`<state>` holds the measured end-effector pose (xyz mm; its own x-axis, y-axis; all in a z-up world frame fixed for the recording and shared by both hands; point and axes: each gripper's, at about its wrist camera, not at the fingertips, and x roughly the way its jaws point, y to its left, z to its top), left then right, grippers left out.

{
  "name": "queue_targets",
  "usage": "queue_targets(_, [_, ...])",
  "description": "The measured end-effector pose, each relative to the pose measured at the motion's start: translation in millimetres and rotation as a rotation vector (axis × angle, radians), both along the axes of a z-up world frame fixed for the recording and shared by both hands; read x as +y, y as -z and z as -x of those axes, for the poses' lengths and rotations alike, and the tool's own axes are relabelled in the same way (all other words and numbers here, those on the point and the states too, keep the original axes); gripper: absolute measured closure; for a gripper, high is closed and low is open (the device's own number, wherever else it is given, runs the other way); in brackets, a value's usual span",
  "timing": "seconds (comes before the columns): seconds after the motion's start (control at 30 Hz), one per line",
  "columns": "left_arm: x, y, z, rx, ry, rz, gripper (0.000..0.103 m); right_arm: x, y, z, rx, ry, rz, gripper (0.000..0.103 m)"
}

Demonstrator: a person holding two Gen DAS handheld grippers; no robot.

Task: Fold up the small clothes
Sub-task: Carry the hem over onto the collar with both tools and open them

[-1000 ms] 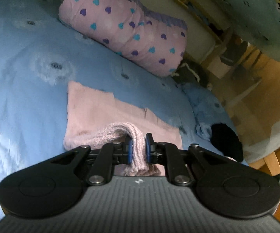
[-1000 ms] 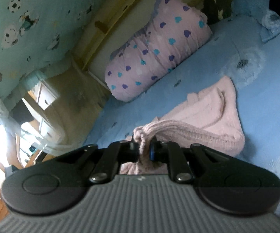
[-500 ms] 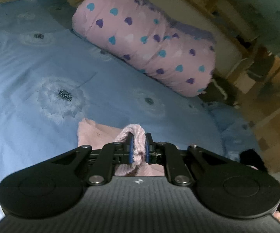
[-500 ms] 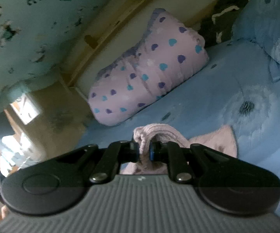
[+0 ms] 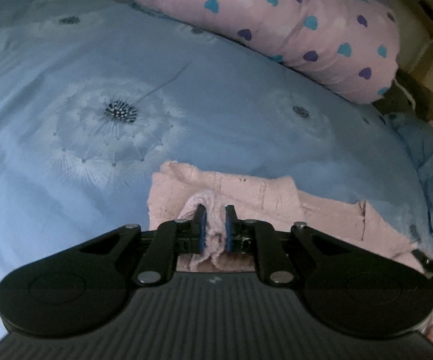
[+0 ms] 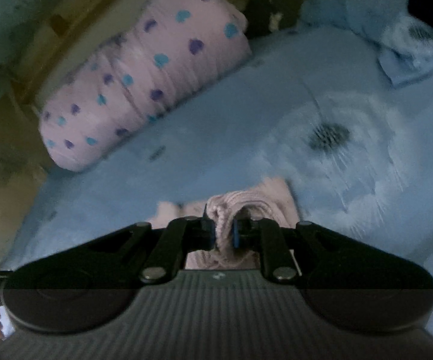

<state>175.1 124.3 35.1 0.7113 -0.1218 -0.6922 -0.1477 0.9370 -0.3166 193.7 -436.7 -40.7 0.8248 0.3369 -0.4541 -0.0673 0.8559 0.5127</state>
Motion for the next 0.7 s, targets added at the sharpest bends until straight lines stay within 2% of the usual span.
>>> queue_targets(0.1, [0, -9, 8, -0.024, 0.021, -0.038, 0.086, 2, -6, 5, 0.0, 0.005, 0.017, 0.085])
queue_targets(0.13, [0, -13, 12, -0.032, 0.025, -0.049, 0.081, 5, -11, 6, 0.0, 0.002, 0.036, 0.08])
queue_targets(0.17, [0, -18, 16, -0.046, 0.022, -0.066, 0.069, 7, -17, 9, -0.009, 0.003, 0.057, 0.066])
queue_targets(0.2, [1, -25, 20, -0.065, 0.012, -0.083, 0.06, 9, -23, 14, -0.027, 0.01, 0.076, 0.059])
queue_targets(0.23, [2, -31, 27, -0.086, -0.001, -0.094, 0.043, 10, -29, 20, -0.053, 0.016, 0.093, 0.046])
queue_targets(0.27, [4, -38, 33, -0.108, -0.011, -0.103, 0.037, 11, -34, 25, -0.073, 0.016, 0.11, 0.043])
queue_targets(0.37, [9, -52, 44, -0.134, 0.015, -0.121, 0.036, 15, -47, 42, -0.099, 0.0, 0.167, 0.043])
queue_targets(0.47, [6, -61, 51, -0.125, 0.071, -0.151, 0.036, 18, -57, 56, -0.112, -0.02, 0.224, 0.043])
queue_targets(0.6, [-14, -67, 59, -0.123, 0.212, -0.268, 0.036, 25, -59, 65, -0.051, -0.099, 0.294, 0.043])
queue_targets(0.7, [-29, -59, 61, -0.095, 0.306, -0.271, 0.039, 38, -54, 68, -0.038, -0.18, 0.356, 0.043])
